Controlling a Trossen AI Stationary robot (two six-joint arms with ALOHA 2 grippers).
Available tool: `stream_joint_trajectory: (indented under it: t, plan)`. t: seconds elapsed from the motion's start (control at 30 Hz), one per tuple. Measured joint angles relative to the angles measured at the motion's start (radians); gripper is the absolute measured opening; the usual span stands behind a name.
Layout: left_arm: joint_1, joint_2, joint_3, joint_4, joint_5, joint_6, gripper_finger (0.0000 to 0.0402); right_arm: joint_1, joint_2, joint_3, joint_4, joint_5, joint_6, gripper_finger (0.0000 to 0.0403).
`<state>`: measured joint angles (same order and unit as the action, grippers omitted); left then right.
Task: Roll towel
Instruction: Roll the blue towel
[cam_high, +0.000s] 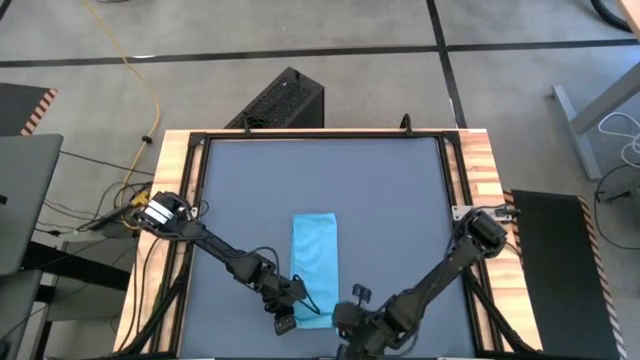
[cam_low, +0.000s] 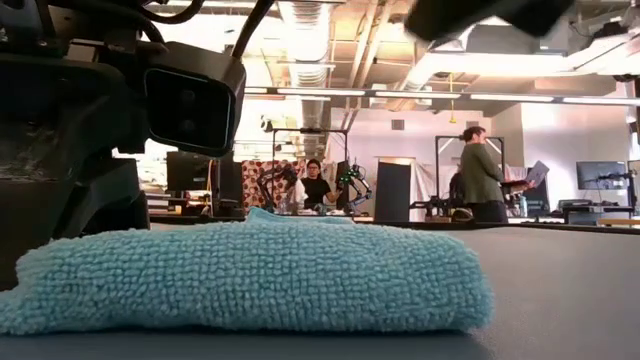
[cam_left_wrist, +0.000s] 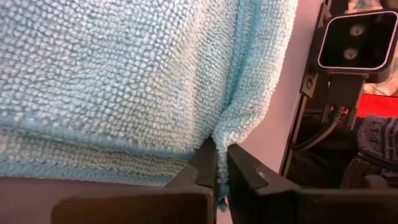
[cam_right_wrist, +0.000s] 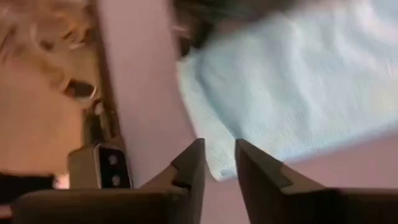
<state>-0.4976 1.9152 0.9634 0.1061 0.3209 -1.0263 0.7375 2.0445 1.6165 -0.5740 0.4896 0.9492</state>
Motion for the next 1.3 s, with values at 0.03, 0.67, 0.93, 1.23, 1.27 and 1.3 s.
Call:
stream_joint_trajectory:
  t: [0.03, 0.67, 0.93, 1.23, 1.27, 1.3]
  plan:
    - [0.002, 0.0, 0.0, 0.0, 0.0, 0.0, 0.0, 0.007, 0.003, 0.0, 0.029, 0.007, -0.083, 0.0127]
    - [0.029, 0.0, 0.0, 0.016, 0.022, -0.019, 0.0, -0.028, 0.105, -0.034, 0.124, -0.015, -0.61, 0.0217]
    - [0.029, 0.0, 0.001, 0.017, 0.023, -0.022, 0.0, -0.045, 0.104, -0.033, 0.133, -0.012, -0.627, 0.0217]
    - [0.029, 0.0, 0.001, 0.015, 0.024, -0.016, 0.0, -0.059, 0.146, -0.034, 0.165, -0.065, -0.613, 0.0198]
    - [0.029, 0.0, 0.001, 0.016, 0.023, -0.014, 0.0, -0.054, 0.154, -0.034, 0.163, -0.069, -0.612, 0.0195]
    - [0.029, 0.0, 0.001, 0.016, 0.023, -0.014, 0.0, -0.049, 0.159, -0.035, 0.162, -0.067, -0.61, 0.0192]
